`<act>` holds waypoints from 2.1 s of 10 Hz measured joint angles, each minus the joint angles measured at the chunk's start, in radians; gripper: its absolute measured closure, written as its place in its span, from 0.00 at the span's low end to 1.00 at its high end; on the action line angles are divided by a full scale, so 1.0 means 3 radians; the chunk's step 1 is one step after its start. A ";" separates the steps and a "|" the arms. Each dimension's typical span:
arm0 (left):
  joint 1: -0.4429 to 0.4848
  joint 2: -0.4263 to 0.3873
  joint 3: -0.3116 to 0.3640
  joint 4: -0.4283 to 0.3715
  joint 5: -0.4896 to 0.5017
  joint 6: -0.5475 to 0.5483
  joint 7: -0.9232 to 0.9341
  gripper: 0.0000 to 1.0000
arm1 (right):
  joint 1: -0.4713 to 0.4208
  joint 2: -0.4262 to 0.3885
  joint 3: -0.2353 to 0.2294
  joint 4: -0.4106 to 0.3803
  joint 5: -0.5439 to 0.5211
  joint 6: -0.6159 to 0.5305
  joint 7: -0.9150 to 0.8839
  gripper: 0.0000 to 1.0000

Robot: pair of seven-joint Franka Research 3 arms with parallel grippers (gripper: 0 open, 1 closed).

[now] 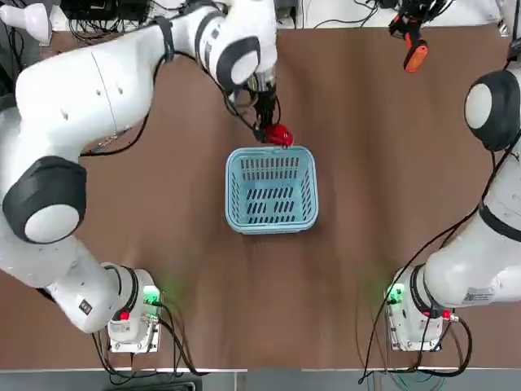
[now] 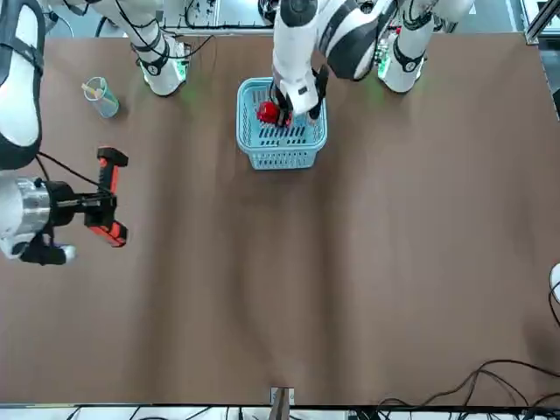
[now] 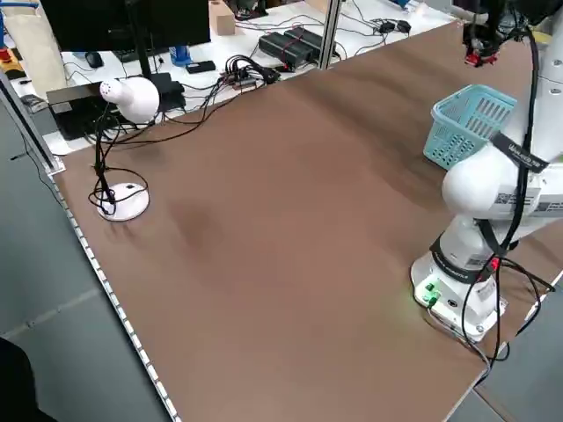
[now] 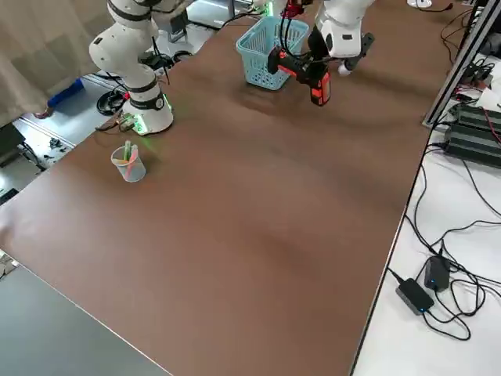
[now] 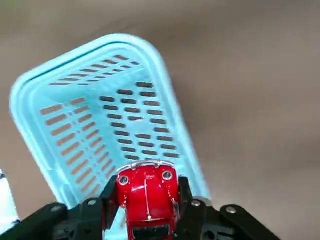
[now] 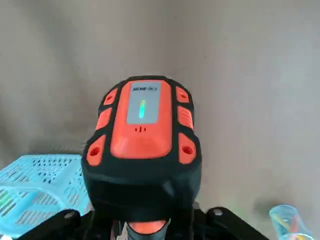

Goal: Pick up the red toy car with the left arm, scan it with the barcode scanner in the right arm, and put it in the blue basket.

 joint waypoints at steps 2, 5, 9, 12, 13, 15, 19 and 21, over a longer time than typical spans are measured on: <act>-0.0067 -0.0035 -0.0009 -0.0240 0.0000 0.0089 -0.0238 0.50 | -0.0014 -0.0046 -0.0069 0.0002 -0.0115 0.0028 0.0001 0.63; -0.0174 -0.0037 -0.0051 -0.0599 0.0000 0.0414 -0.0478 0.50 | -0.0029 -0.0118 -0.0114 0.0009 -0.0297 0.0076 0.0001 0.63; -0.0241 0.0022 -0.0064 -0.0928 0.0085 0.0872 -0.0488 0.50 | -0.0070 -0.0488 -0.0123 -0.0695 -0.0367 0.0718 -0.0094 0.63; -0.0360 0.0220 -0.0069 -0.0963 0.0266 0.0979 -0.0488 0.50 | -0.0076 -0.0525 -0.0127 -0.1089 -0.0390 0.1096 -0.0118 0.63; -0.0358 0.0269 -0.0068 -0.0963 0.0300 0.1051 -0.0488 0.50 | -0.0091 -0.0454 -0.0129 -0.1156 -0.0393 0.1209 -0.0124 0.63; -0.0346 0.0376 -0.0057 -0.0965 0.0366 0.1198 -0.0485 0.50 | -0.0165 -0.0179 -0.0133 -0.1204 -0.0394 0.1366 -0.0260 0.63; -0.0322 0.0623 -0.0025 -0.0964 0.0402 0.1451 -0.0483 0.50 | -0.0251 0.0342 -0.0120 -0.1359 -0.0394 0.2006 -0.0489 0.63; -0.0319 0.0637 -0.0017 -0.0960 0.0402 0.1475 -0.0483 0.50 | -0.0222 0.0480 -0.0105 -0.1494 -0.0394 0.2366 -0.0493 0.63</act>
